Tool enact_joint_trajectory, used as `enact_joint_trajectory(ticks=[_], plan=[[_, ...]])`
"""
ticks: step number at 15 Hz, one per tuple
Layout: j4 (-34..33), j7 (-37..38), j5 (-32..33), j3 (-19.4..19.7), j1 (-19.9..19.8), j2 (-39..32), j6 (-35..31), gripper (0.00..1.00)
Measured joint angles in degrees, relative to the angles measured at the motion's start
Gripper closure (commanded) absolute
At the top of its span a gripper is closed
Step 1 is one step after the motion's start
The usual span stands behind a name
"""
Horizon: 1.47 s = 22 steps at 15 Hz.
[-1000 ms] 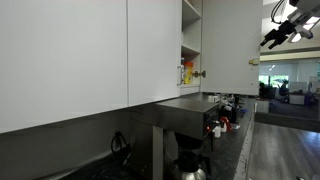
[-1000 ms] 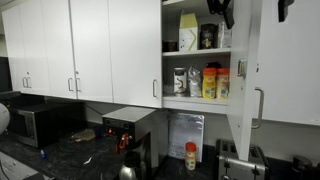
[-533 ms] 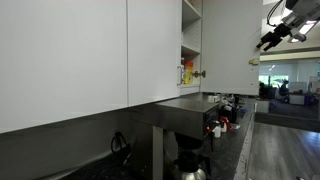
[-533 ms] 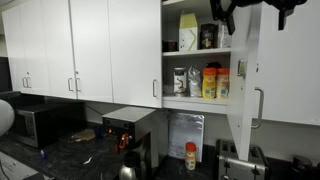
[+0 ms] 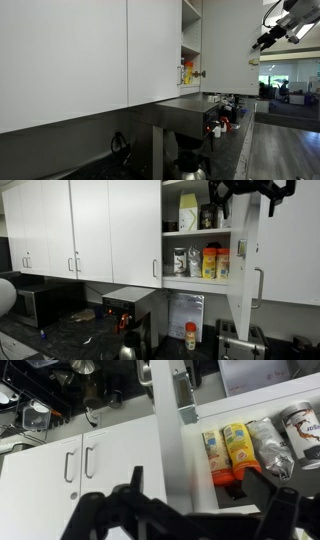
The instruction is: Close the right cabinet door
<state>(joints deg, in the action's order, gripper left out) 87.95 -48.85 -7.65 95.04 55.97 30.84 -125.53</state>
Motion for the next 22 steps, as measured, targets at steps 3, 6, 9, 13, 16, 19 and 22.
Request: enact_joint_trajectory(ticks=[3,6,9,13,16,19,22], plan=[[-0.04,0.13,3.97,-3.43,-0.05,3.30,1.61,0.00],[-0.01,-0.08,6.31,-6.78,-0.95,5.76,4.66,0.00],[0.15,-0.33,7.26,-10.29,-2.83,7.43,9.09,0.00],[0.61,-0.91,7.41,-13.55,-4.70,8.38,13.31,0.00],[1.25,-1.58,7.42,-15.07,-5.59,8.52,15.04,0.00],[2.43,-2.07,7.62,-16.42,-5.75,8.50,16.02,0.00],[3.71,-2.41,7.92,-18.03,-6.74,8.46,17.55,0.00]])
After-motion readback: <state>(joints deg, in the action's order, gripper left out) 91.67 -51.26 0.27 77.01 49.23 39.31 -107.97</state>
